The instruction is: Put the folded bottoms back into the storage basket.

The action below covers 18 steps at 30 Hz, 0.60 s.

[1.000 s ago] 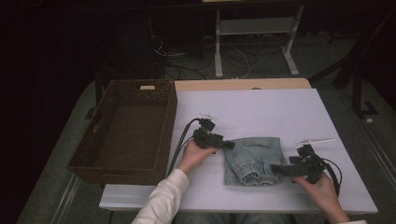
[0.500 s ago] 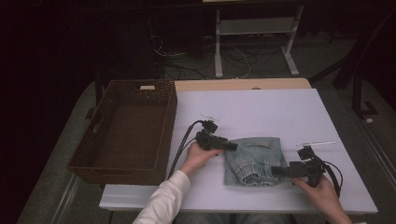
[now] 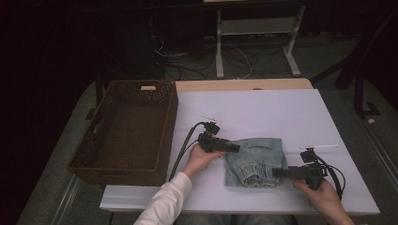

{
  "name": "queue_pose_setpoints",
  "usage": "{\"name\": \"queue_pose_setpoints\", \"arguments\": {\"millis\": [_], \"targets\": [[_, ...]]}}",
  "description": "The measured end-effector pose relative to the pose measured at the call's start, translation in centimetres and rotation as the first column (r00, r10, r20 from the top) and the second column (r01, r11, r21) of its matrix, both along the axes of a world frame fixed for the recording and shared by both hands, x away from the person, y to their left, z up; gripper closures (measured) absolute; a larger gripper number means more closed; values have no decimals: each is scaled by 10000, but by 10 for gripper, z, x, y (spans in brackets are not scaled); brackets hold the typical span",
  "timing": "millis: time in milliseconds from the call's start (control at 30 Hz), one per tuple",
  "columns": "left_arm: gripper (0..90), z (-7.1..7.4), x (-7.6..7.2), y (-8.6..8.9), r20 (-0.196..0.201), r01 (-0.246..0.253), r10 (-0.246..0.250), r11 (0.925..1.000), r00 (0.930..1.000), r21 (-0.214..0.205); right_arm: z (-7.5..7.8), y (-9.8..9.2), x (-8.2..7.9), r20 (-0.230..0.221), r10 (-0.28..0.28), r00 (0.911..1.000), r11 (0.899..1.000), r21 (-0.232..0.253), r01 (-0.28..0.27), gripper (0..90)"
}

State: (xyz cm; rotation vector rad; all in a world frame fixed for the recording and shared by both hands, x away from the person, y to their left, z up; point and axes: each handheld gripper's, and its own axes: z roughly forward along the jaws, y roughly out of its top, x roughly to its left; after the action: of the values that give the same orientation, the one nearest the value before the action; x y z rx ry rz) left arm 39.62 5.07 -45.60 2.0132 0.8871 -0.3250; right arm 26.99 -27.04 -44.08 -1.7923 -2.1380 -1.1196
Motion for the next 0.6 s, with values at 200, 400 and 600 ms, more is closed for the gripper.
{"name": "queue_pose_setpoints", "arguments": {"millis": [200,400,600], "targets": [[437,0,0,0,-95,-116,116,9999,9999,48,0,1,1,-235,250,9994,9987,456,-239,407],[538,1,-4,-1,184,-369,365,9990,9992,232,3,3,1,-198,549,9983,9962,694,-534,551],[660,1,-6,0,368,-537,534,9985,9979,86,5,3,2,-153,789,9968,9948,653,-778,624]]}}
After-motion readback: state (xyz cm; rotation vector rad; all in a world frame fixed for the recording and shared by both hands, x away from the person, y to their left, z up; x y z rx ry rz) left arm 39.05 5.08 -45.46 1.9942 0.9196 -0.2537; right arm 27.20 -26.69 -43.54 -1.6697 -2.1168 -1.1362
